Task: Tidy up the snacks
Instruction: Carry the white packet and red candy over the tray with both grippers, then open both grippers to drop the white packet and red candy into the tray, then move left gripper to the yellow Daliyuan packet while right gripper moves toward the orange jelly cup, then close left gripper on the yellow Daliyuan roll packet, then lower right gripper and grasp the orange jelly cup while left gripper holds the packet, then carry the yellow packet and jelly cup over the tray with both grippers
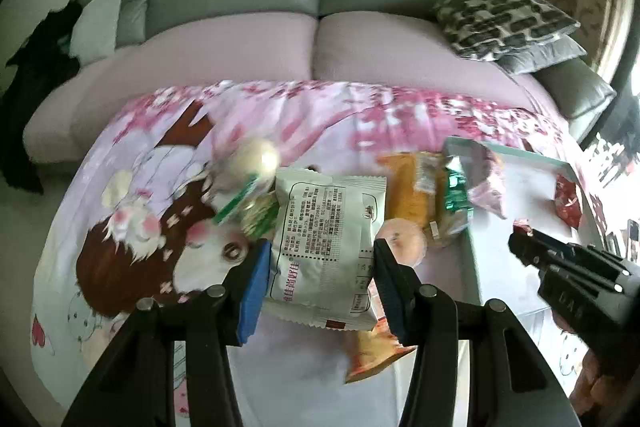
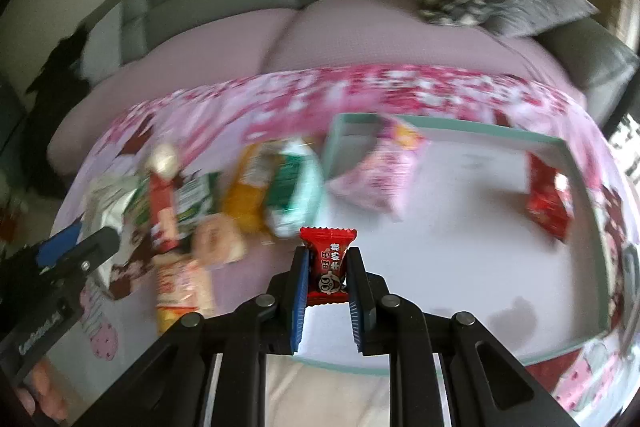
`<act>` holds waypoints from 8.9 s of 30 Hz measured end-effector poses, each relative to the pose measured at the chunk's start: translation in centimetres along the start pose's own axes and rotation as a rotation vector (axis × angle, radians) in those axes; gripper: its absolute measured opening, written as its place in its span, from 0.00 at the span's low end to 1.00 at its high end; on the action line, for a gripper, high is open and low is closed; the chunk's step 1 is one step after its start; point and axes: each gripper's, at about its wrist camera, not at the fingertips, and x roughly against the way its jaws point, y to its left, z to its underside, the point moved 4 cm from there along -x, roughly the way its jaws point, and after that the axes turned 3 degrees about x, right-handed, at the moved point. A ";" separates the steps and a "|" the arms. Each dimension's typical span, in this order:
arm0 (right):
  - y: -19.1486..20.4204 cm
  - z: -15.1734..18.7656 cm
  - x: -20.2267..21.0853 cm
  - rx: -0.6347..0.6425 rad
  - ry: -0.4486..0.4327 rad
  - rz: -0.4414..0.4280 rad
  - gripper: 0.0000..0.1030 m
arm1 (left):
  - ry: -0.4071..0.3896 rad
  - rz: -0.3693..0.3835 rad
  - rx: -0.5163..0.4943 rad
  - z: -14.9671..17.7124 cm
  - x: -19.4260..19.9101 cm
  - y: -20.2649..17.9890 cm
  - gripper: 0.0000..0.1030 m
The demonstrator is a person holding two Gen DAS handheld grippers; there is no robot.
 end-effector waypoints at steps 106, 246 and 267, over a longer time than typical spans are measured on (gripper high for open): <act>7.9 1.5 -2.9 0.131 -0.013 -0.075 1.00 | 0.005 -0.211 0.314 1.6 -1.2 12.2 0.99; 10.6 0.5 -2.8 0.171 -0.063 -0.083 0.47 | 0.070 0.026 0.329 0.9 -1.8 8.4 0.36; -1.4 -1.3 1.3 -0.081 -0.132 0.056 0.47 | 0.004 0.147 0.173 -1.1 -1.2 -0.3 0.36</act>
